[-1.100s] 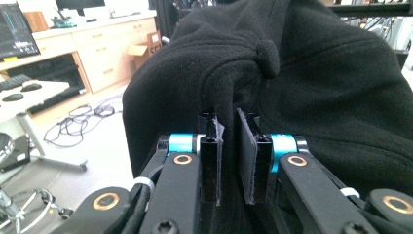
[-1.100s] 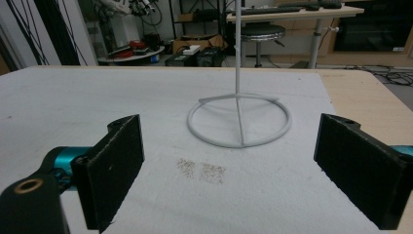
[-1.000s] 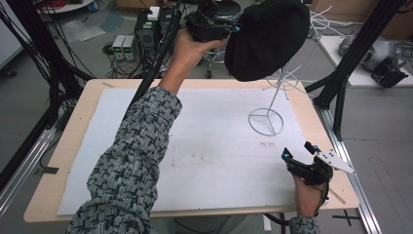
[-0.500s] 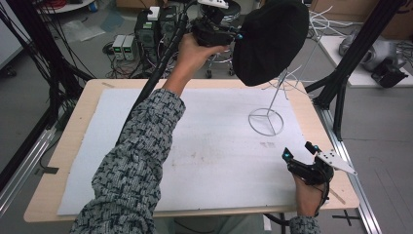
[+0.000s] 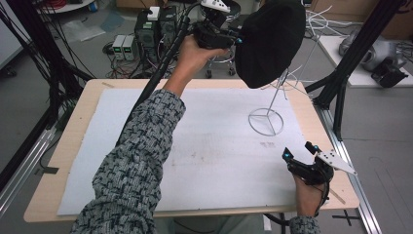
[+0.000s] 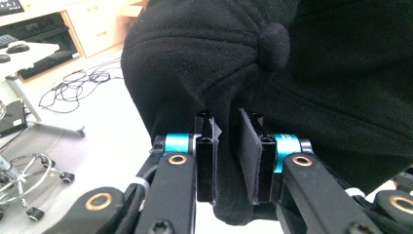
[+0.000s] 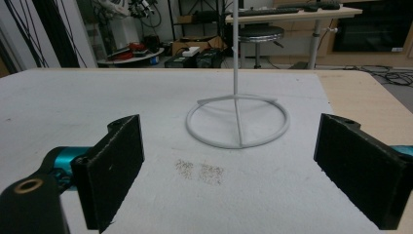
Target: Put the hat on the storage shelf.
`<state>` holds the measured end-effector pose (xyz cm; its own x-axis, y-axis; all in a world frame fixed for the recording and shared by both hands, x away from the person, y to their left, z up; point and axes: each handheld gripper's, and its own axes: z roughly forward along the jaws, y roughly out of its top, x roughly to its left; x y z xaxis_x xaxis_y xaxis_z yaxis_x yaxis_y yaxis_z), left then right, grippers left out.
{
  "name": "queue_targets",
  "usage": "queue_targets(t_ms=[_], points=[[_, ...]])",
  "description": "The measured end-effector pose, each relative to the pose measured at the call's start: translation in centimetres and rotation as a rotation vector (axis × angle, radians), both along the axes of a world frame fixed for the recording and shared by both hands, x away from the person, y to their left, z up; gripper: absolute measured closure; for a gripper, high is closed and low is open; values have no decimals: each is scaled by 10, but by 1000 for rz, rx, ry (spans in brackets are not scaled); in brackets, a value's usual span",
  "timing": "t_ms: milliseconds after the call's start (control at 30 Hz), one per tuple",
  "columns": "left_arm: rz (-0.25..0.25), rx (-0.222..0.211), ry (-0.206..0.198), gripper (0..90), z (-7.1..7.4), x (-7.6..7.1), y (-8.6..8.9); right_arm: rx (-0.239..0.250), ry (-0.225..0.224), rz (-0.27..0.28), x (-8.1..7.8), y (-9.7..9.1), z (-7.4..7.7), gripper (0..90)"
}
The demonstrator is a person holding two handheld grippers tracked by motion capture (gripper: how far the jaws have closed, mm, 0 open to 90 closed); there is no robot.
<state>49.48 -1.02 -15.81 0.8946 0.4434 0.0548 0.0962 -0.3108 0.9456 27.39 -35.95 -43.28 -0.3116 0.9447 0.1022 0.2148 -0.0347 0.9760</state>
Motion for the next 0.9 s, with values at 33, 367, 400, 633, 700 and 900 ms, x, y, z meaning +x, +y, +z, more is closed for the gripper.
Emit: queue_targets(t_ms=[33, 367, 400, 633, 700, 900], points=[[1, 4, 3, 760, 0, 0, 0, -1, 0, 0, 0, 0, 0, 101], [9, 32, -2, 714, -1, 0, -2, 5, 9, -1, 0, 1, 0, 100], [10, 33, -1, 706, -1, 0, -2, 5, 6, 1, 0, 1, 0, 101], [6, 44, 9, 674, 0, 0, 1, 1, 3, 1, 1, 1, 0, 100], [7, 49, 6, 664, 0, 0, 2, -2, 2, 1, 2, 2, 0, 100], [9, 31, 6, 643, 5, -1, 10, -4, 3, 8, 3, 3, 0, 100]])
